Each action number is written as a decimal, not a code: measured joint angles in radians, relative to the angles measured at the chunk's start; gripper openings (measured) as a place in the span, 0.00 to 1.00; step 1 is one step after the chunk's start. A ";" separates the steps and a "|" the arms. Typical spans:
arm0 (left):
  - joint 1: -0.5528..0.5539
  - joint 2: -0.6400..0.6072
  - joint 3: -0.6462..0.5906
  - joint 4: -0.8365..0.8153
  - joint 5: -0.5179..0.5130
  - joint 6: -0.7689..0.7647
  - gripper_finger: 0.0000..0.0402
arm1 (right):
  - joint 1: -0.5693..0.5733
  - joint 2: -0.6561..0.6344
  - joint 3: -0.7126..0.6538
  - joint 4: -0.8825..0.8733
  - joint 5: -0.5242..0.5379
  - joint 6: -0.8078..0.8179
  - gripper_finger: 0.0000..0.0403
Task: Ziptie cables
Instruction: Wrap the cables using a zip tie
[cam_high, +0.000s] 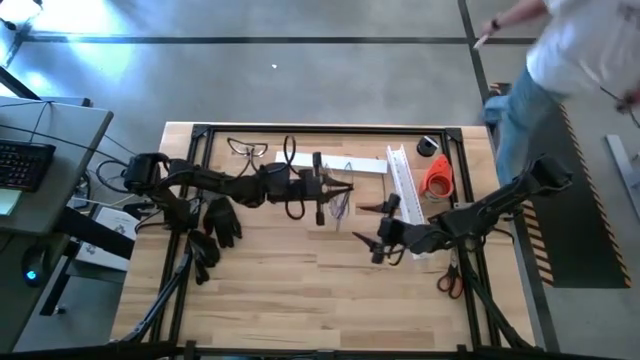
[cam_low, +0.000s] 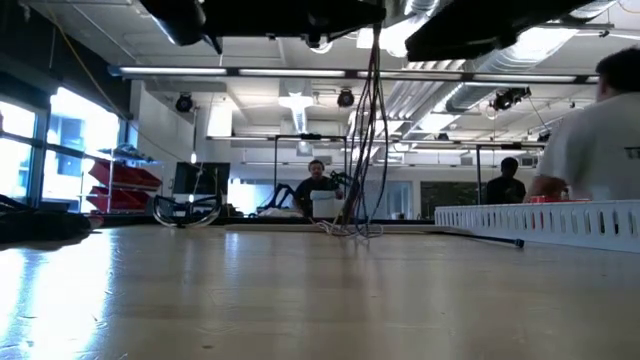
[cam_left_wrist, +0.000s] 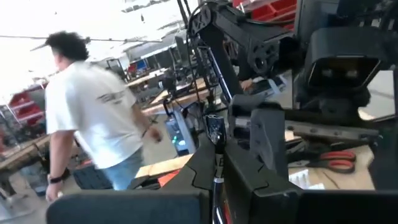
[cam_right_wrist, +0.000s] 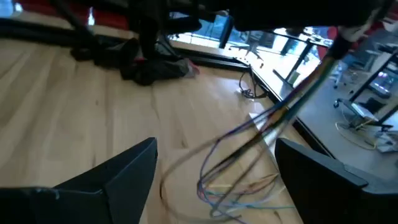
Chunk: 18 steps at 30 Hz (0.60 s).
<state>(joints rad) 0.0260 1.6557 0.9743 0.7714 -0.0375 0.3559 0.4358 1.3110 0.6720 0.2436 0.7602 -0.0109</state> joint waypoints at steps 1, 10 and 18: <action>-0.006 0.000 0.010 -0.001 -0.003 0.019 0.00 | -0.012 0.028 0.000 0.037 0.007 -0.014 0.77; -0.078 -0.002 0.049 -0.025 -0.123 0.124 0.00 | -0.048 0.294 0.000 0.656 0.285 -0.206 0.77; -0.135 -0.004 0.049 -0.015 -0.168 0.172 0.00 | -0.054 0.314 0.000 0.750 0.327 -0.236 0.77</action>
<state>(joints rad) -0.1088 1.6520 1.0237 0.7561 -0.2053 0.5283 0.3816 1.6249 0.6722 0.9940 1.0874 -0.2468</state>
